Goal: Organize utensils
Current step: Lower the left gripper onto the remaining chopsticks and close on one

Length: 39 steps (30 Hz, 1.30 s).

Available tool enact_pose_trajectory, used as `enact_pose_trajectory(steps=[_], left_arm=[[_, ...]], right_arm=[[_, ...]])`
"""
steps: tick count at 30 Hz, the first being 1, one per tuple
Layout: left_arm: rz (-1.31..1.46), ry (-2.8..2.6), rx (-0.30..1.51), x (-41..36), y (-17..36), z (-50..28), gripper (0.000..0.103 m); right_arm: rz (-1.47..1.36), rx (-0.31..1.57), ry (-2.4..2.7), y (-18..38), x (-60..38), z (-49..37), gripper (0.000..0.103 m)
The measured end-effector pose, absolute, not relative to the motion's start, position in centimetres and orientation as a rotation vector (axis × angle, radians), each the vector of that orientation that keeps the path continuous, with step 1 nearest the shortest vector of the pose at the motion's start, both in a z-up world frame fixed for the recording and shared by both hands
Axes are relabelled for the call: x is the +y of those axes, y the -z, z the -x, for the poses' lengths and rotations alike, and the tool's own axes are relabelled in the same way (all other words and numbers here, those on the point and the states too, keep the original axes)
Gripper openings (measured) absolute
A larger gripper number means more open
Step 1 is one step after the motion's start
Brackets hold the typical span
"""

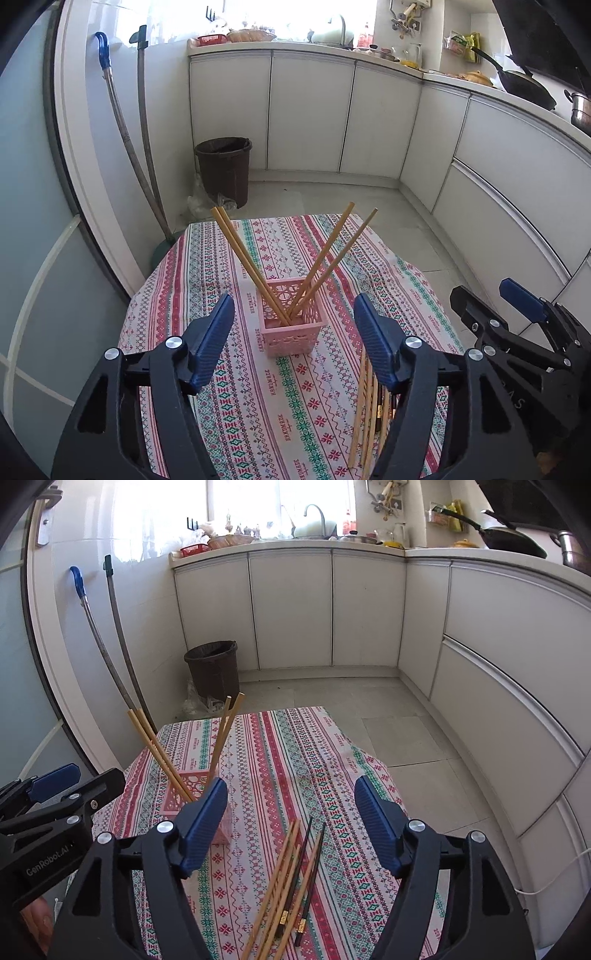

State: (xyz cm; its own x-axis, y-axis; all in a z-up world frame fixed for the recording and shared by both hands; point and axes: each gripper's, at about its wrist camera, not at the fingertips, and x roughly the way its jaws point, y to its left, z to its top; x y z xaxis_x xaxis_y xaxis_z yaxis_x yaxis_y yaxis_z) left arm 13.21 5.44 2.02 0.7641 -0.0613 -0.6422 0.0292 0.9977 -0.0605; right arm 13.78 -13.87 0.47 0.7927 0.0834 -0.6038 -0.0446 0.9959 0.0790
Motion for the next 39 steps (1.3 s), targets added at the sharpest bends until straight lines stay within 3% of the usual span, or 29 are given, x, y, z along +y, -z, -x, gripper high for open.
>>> enact_pose_trajectory(steps=[8,16,25,39], left_arm=[[0.015,0.057,0.722,4.1,-0.9,-13.2,0.065],[0.006,0.056,0.734,3.3,0.0,-13.0,0.086],[-0.038,0.062,0.783,2.0,1.7,-13.3,0.096],[-0.111,0.251,1.322,-1.9,14.3,-14.5,0.096]], right_arm=[[-0.08,0.693,-0.017,0.7,-15.7,-13.6,0.076],[-0.088,0.711,0.048,2.1,-17.6,-12.9,0.094],[-0.159,0.766,0.095,3.7,-20.5,-12.2,0.096],[-0.347,0.886,0.06,5.6,-23.9,-12.1,0.096]])
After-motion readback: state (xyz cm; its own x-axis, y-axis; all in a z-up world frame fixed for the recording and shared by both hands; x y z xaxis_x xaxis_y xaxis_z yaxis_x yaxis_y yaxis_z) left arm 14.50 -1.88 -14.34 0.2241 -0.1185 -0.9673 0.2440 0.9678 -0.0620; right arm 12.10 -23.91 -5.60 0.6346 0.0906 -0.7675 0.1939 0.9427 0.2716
